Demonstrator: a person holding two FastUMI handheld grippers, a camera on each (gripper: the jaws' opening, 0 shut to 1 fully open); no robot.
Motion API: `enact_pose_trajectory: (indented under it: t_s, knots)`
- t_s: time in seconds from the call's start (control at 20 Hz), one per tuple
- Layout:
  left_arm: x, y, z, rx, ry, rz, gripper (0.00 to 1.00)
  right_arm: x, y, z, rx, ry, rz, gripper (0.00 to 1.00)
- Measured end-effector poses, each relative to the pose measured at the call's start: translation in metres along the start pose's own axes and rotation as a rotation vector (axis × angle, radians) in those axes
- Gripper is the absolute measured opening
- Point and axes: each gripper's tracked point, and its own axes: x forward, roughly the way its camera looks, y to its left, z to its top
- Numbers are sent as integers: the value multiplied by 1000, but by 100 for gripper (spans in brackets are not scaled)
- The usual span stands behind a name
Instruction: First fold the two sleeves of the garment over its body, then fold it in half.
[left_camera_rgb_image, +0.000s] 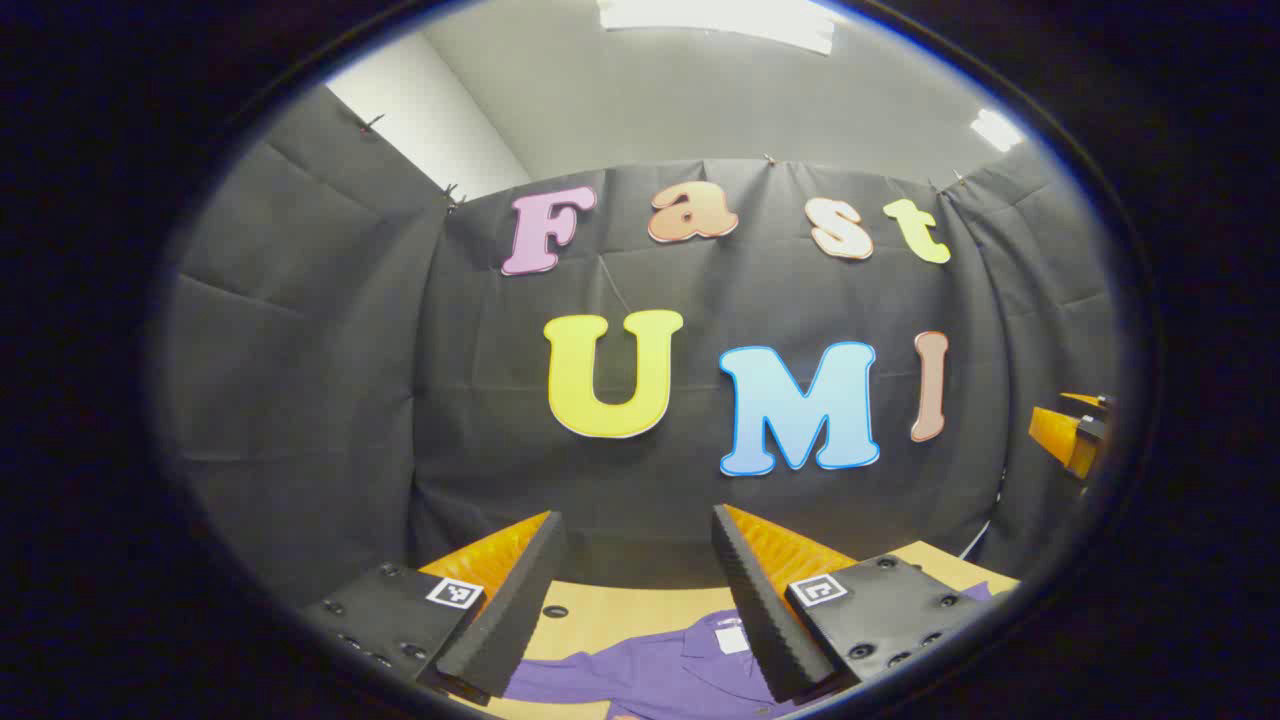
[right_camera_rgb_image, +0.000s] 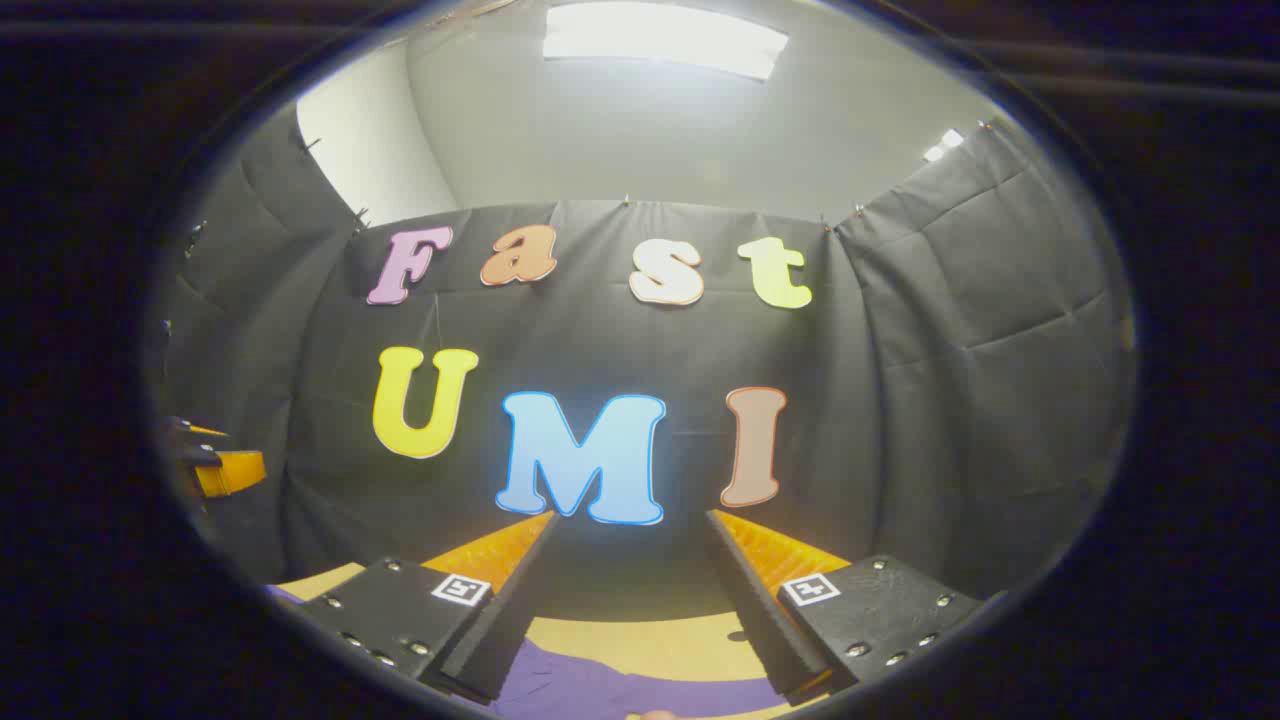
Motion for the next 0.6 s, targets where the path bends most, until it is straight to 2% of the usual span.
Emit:
enact_pose_trajectory:
  t_s: [0.05, 0.1, 0.25, 0.35, 0.5, 0.55, 0.6]
  knots:
    - [4, -6, 2, 1, 2, -8, 93, 0, 1, 1, 6, 1, 1, 90]
    - [6, -11, 2, 2, 4, -20, 93, -1, 2, 0, 5, 1, 1, 87]
    - [12, -22, 4, 10, -5, -44, 93, -3, 2, -7, -12, 23, 1, 94]
    - [13, -25, 3, 12, -2, -55, 95, -2, 3, -11, -3, 40, 8, 90]
    - [17, -29, 1, 5, 6, -64, 93, -3, 2, -17, 10, 57, 12, 90]
    - [16, -29, 1, 6, 10, -63, 93, -3, 3, -18, 12, 61, 13, 87]
    - [16, -28, 0, 7, 12, -63, 92, -3, 3, -20, 15, 66, 14, 90]
